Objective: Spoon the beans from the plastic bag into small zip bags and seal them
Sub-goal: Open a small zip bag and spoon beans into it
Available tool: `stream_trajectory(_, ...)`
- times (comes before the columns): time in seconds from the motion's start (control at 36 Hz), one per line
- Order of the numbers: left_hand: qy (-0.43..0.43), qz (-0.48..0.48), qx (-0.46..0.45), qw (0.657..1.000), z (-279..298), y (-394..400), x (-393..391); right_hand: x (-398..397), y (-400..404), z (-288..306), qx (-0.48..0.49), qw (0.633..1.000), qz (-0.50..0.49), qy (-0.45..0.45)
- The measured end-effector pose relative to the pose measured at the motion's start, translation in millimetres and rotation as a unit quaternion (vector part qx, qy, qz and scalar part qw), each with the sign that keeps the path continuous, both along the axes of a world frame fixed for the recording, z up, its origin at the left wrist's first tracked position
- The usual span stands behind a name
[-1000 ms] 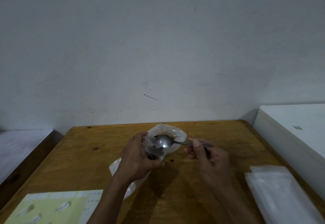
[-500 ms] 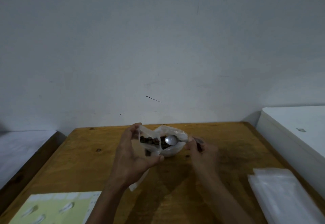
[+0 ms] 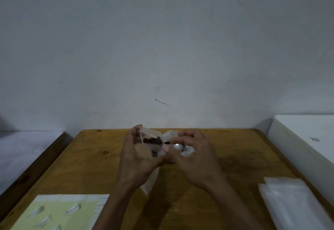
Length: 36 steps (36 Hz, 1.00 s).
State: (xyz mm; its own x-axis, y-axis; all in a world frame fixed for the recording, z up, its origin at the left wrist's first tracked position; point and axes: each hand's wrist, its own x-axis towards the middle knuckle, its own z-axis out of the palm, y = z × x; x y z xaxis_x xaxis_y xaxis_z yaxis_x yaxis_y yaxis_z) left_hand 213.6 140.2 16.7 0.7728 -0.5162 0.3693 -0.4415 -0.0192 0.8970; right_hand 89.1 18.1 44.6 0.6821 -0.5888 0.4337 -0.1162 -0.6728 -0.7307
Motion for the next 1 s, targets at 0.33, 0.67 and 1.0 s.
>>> stream_trajectory(0.33, 0.024, -0.006, -0.008, 1.000, 8.7, 17.1, -2.7, 19.5, 10.2, 10.8, -0.125, 0.988, -0.039, -0.078)
stream_trajectory(0.67, 0.081, 0.107, -0.155, 0.979, 29.4, 24.9, -4.1, 8.8, 0.2, 28.9, -0.114, 0.988, -0.030, -0.102)
stream_trajectory(1.0, 0.086, 0.064, -0.174, 0.979, 35.4, 24.8, -12.0, 2.6, 5.4, 32.1, -0.065, 0.988, -0.020, -0.137)
